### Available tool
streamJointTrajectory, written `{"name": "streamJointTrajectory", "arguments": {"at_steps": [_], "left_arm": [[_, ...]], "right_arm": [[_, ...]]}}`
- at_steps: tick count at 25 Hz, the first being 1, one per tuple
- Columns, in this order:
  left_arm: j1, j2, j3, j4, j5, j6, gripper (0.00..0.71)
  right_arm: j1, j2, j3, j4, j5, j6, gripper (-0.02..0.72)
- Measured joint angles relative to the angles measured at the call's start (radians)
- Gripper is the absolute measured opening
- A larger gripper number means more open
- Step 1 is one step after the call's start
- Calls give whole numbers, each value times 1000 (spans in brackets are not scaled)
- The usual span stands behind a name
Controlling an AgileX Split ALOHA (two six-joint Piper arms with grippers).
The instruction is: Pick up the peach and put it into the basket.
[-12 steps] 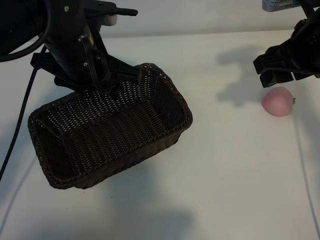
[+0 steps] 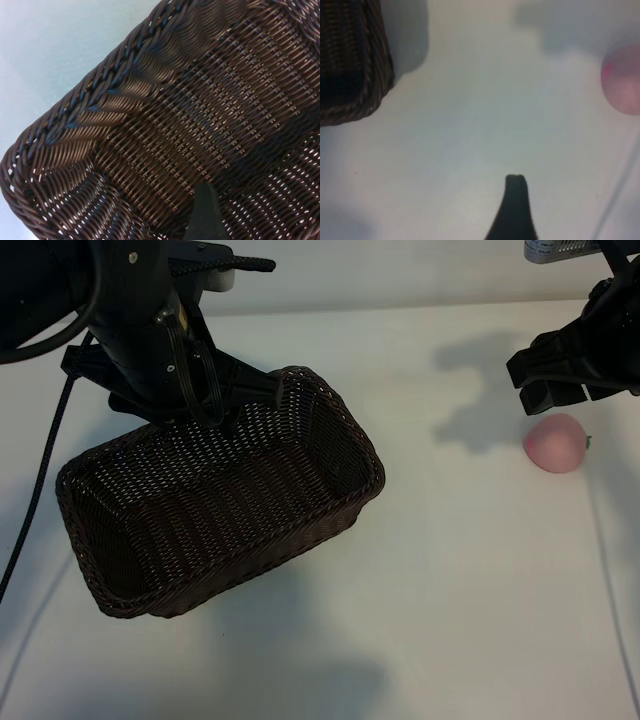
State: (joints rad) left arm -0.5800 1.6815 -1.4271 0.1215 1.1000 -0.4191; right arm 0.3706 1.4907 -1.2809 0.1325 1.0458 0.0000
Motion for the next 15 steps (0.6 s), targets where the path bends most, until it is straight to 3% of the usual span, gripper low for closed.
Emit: {"name": "streamJointTrajectory", "arguments": {"at_steps": [15], "left_arm": [[0,0,0,14,-52,4,518]], "right_arm": [[0,0,0,0,0,0,587]]}}
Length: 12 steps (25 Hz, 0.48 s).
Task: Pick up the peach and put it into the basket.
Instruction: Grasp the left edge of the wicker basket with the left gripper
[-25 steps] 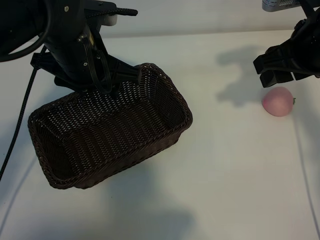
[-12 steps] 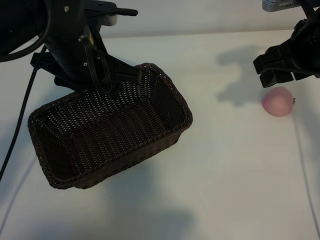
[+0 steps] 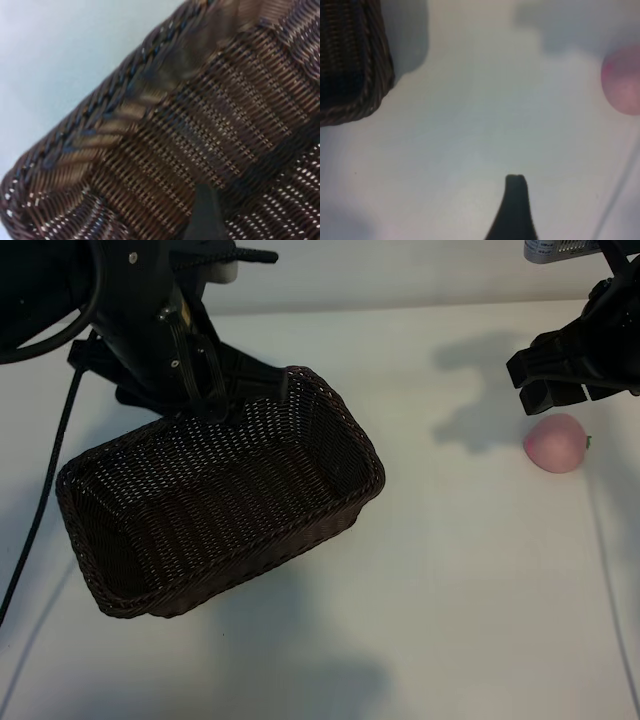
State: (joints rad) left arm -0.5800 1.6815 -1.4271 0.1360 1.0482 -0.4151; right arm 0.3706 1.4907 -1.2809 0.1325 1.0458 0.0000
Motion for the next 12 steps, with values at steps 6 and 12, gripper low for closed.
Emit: {"name": "streamJointTrajectory", "arguments": {"at_steps": [6,12], "left_arm": [[0,-75,39,152,122,-86,518],[0,-374,245,273,123,-287,518]], "right_arm": [[0,0,0,0,0,0,587],[0,0,0,0,0,0,587]]}}
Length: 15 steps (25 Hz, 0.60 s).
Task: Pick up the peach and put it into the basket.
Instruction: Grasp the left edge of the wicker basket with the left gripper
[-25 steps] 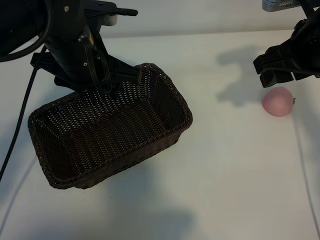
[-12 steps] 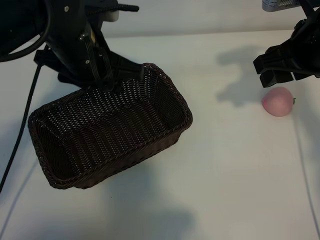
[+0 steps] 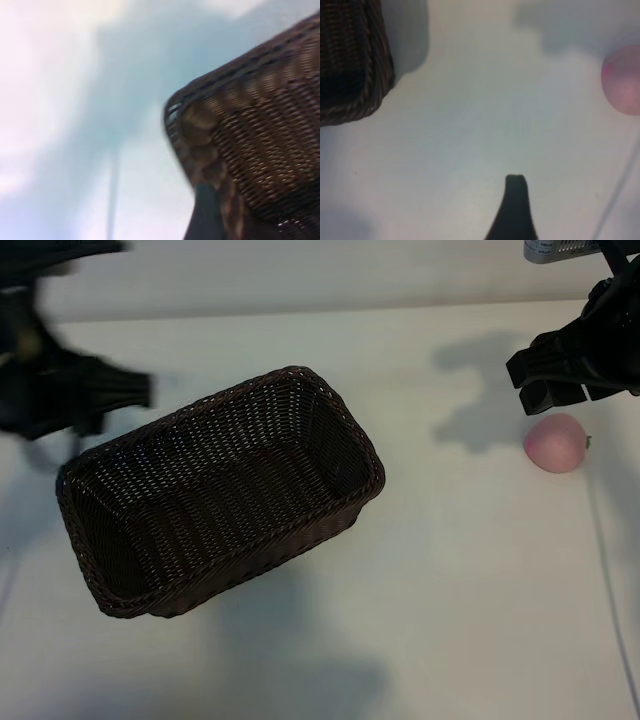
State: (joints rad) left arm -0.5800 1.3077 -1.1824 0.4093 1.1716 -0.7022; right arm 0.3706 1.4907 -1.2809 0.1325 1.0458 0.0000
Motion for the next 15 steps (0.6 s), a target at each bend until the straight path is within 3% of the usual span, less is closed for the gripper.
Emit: {"name": "streamJointTrajectory", "arguments": {"at_steps": [3,6,11,15], "left_arm": [[15,-122,109,18,-5,-95,518],[83,-176,184,-13,-35,-114,518],[202,-135,232,-141,-117,-25,518],[271,-63,234,-192,-166,11,518]], "right_arm": [[0,0,0,0,0,0,587],[0,0,0,2,0,0,587],[0,0,0,13,0,0,587],[0,0,0,18,3,0,587]]}}
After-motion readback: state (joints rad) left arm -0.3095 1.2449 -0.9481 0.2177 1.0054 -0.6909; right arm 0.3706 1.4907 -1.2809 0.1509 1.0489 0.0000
